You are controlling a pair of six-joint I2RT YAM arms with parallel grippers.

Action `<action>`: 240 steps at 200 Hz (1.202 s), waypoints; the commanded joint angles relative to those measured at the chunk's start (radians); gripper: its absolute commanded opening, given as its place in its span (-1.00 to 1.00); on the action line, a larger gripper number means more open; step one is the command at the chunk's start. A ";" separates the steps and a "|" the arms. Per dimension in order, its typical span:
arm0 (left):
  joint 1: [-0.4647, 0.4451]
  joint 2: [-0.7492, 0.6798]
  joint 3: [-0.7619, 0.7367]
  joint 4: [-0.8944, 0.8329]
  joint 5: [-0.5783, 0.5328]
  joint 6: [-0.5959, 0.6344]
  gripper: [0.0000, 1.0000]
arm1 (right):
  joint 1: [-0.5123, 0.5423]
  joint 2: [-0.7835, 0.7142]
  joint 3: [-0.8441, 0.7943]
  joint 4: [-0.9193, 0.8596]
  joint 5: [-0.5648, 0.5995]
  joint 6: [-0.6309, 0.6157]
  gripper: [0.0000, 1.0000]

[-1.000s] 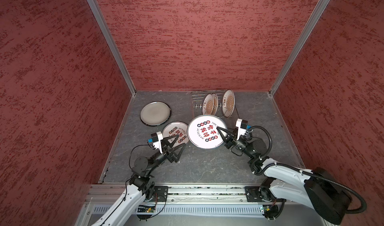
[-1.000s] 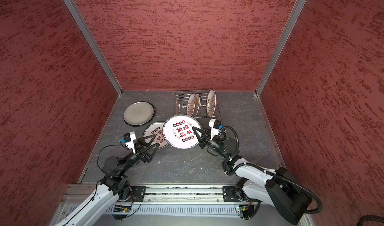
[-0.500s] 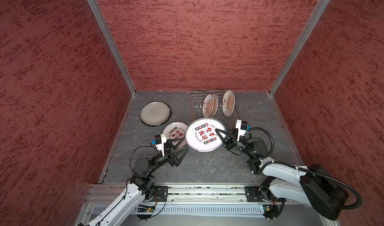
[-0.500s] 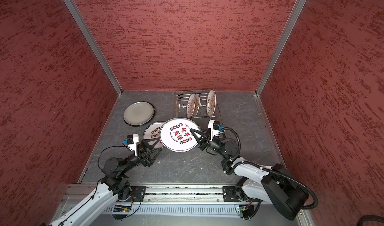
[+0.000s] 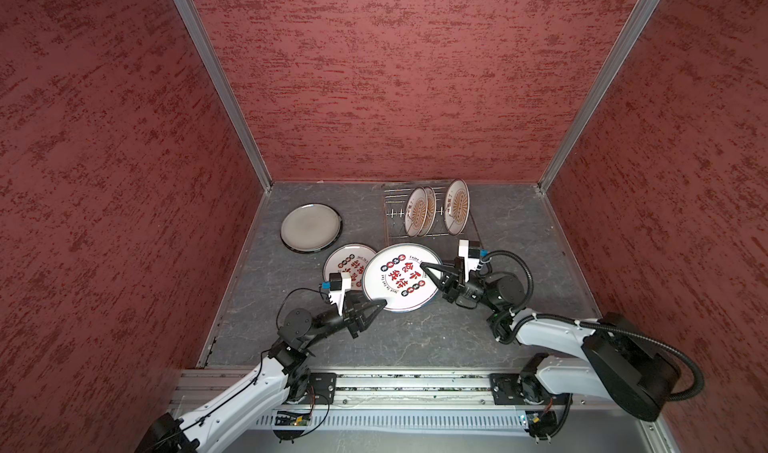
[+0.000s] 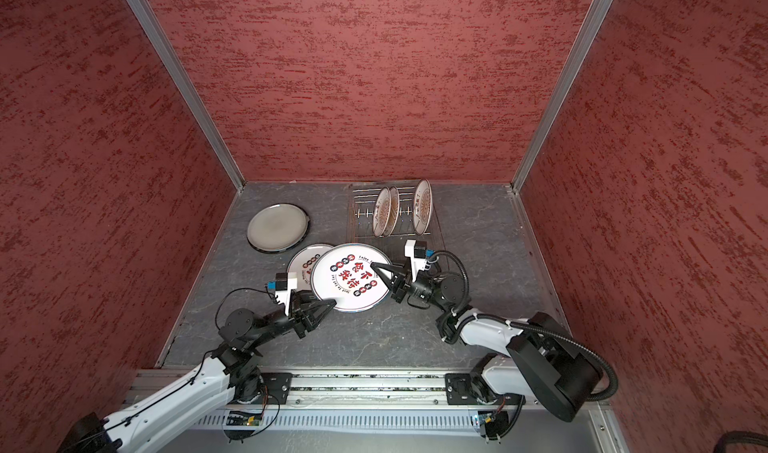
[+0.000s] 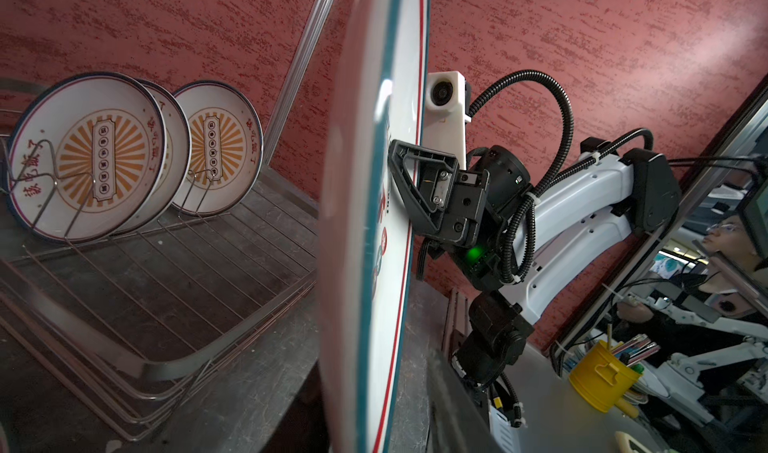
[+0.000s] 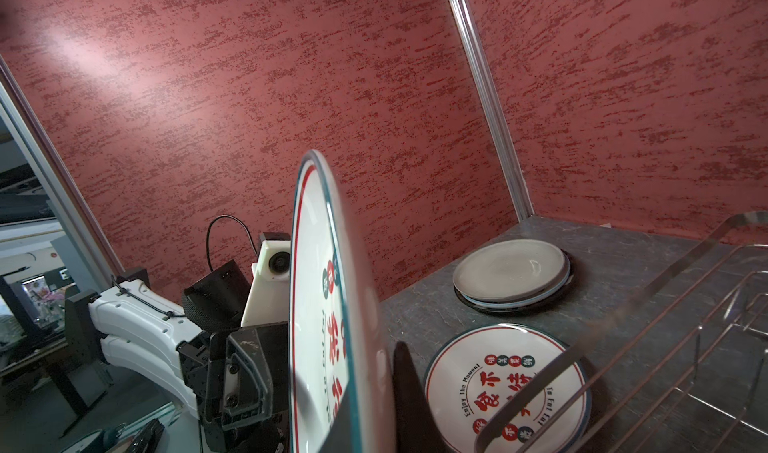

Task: Unload the plates from the dish rack
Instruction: 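Lower the upright red-printed plate toward the table plate near the left gripper, then lay the plate down onto the red-printed plate on the table with the right gripper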

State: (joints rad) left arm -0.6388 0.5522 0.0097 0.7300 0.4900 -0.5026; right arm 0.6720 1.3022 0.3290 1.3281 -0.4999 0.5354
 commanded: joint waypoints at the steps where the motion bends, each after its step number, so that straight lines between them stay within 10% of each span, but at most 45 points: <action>1: -0.015 -0.034 0.013 0.001 -0.014 0.017 -0.48 | 0.008 0.026 0.045 0.113 -0.010 0.012 -1.00; 38: -0.018 -0.070 0.020 -0.055 -0.056 0.004 -0.96 | 0.012 0.054 0.070 0.099 -0.033 0.017 -1.00; 77: -0.021 -0.068 0.023 -0.058 -0.054 -0.008 -0.98 | 0.018 0.031 0.064 0.076 -0.012 -0.004 -0.97; 158: -0.024 -0.084 0.010 -0.052 -0.096 -0.037 -1.00 | 0.023 0.033 0.097 -0.006 -0.039 -0.015 0.71; 240: -0.024 -0.093 0.012 -0.106 -0.208 -0.035 -1.00 | 0.026 -0.013 0.047 0.002 0.067 -0.025 0.98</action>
State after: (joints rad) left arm -0.6579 0.4767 0.0101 0.5941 0.3290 -0.5415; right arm 0.6910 1.3258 0.3954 1.3117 -0.4904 0.5167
